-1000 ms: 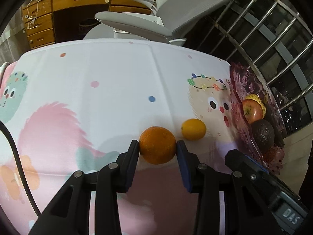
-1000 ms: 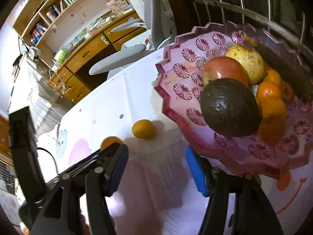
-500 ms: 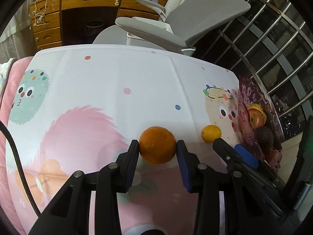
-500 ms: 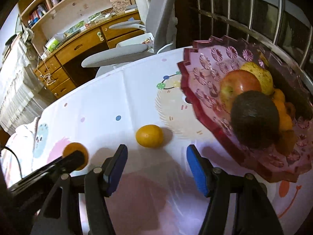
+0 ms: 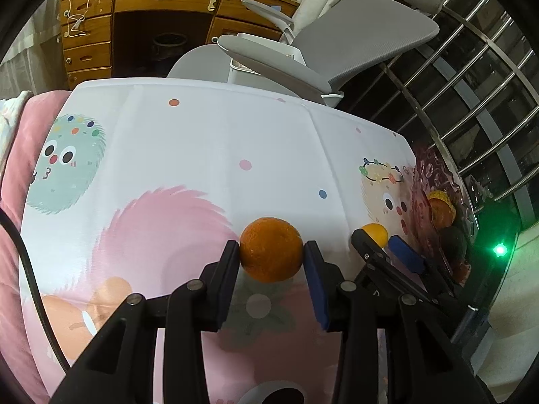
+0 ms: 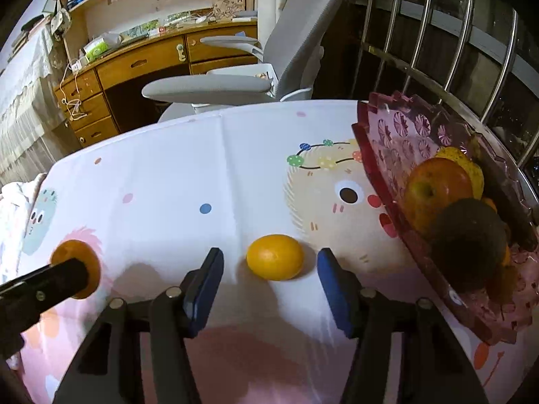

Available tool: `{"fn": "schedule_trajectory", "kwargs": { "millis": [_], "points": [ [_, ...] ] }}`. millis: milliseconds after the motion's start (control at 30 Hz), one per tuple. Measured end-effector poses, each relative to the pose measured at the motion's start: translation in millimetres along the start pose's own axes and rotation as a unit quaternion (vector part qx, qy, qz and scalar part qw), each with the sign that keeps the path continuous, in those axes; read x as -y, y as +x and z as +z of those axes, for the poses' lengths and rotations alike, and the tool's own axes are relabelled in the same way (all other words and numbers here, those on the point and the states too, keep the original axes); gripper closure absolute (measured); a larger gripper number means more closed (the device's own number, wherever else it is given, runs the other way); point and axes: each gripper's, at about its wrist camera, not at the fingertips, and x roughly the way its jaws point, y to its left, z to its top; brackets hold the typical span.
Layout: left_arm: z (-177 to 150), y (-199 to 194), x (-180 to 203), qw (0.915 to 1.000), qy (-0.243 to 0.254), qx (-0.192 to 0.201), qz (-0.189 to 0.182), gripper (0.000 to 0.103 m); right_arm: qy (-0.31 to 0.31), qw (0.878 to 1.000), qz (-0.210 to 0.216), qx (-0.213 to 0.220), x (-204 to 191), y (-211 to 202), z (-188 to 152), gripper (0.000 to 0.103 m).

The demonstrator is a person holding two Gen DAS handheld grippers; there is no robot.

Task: Organize fruits
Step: 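Grasp the orange tangerine with the left gripper while the right gripper grasps the yellow one, then carry both tangerines into the pink bowl and open both grippers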

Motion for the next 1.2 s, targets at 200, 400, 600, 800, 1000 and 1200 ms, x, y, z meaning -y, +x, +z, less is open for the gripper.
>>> {"fn": "schedule_trajectory", "kwargs": {
  "millis": [200,400,600,800,1000,1200],
  "points": [
    [0.8,-1.7,-0.2,1.0,0.0,0.002,-0.002,0.065,-0.002,1.0,-0.009,-0.006,-0.9,8.1,-1.0,0.062],
    [0.6,-6.7,2.8,1.0,0.0,0.008,-0.005,0.065,0.002,1.0,-0.008,-0.008,-0.3,6.1,-2.7,0.065],
    [1.4,-16.0,7.1,0.9998,0.002,0.017,-0.006,0.065,0.0,1.0,0.017,0.003,-0.6,-9.5,-1.8,0.065],
    [1.3,-27.6,17.9,0.9991,0.013,0.037,-0.012,0.065,-0.003,0.999,0.048,0.026,0.0,-37.8,2.9,0.065],
    [-2.0,-42.7,35.8,0.997,0.03,0.065,-0.029,0.065,0.0,0.997,0.065,0.052,9.5,-67.9,7.6,0.065],
    [-7.0,-48.5,66.5,0.9945,0.045,0.082,-0.047,0.065,0.01,0.995,0.072,0.071,33.8,-89.6,6.3,0.065]
  ]
}}
